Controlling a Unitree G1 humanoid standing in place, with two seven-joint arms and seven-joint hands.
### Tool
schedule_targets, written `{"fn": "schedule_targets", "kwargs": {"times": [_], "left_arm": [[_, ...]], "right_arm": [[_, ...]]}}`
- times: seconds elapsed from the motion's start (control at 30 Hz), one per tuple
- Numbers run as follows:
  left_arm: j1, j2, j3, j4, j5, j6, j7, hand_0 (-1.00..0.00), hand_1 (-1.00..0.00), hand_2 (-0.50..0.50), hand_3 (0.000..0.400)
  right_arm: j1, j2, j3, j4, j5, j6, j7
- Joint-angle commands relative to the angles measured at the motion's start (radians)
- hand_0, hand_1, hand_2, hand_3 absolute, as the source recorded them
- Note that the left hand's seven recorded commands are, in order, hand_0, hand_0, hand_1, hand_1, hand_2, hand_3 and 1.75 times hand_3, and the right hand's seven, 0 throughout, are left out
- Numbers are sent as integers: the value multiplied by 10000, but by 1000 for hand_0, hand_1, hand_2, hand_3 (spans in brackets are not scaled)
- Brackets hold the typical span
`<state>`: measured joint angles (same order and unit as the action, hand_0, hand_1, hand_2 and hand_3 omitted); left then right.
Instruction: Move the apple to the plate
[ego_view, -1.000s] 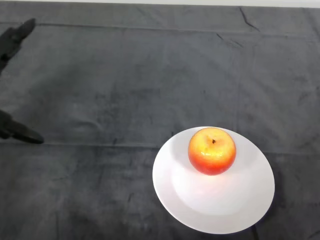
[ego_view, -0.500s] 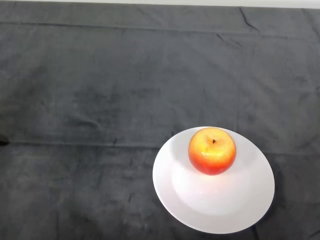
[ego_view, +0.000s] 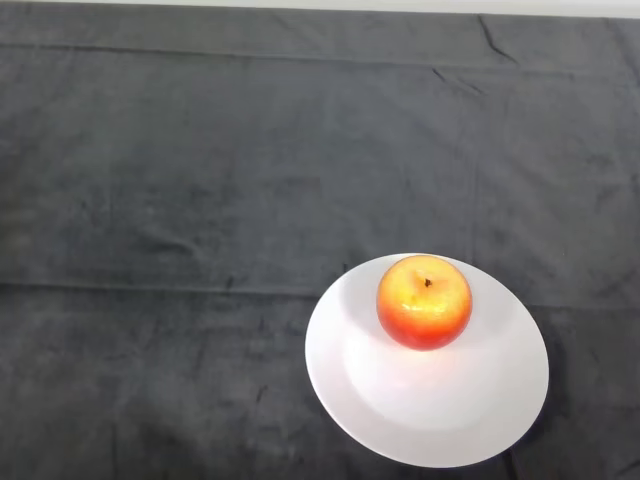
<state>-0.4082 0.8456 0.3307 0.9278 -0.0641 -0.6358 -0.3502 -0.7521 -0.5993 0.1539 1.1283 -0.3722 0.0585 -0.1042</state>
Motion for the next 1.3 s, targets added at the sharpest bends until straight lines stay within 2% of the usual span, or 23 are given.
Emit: {"fn": "schedule_targets", "kwargs": {"times": [0.03,0.33,0.7,1.03,1.3], "left_arm": [[232,738,205,412,-328,-285,-114,0,0,0,0],[391,1111,911,1402,-831,-551,-154,0,0,0,0],[598,1440,1942,2239,-1678,-544,-46,0,0,0,0],[488,1328,2275,2528,-1906,-579,395,0,0,0,0],[518,1353,2441,2624,-2057,-573,385,0,0,0,0]], "right_arm": [[337,-80,-88,170,57,27,57],[301,-78,-79,243,48,-4,47],[258,-74,-67,329,39,-44,34],[228,-72,-58,392,33,-75,22],[212,-70,-53,429,31,-96,14]]}}
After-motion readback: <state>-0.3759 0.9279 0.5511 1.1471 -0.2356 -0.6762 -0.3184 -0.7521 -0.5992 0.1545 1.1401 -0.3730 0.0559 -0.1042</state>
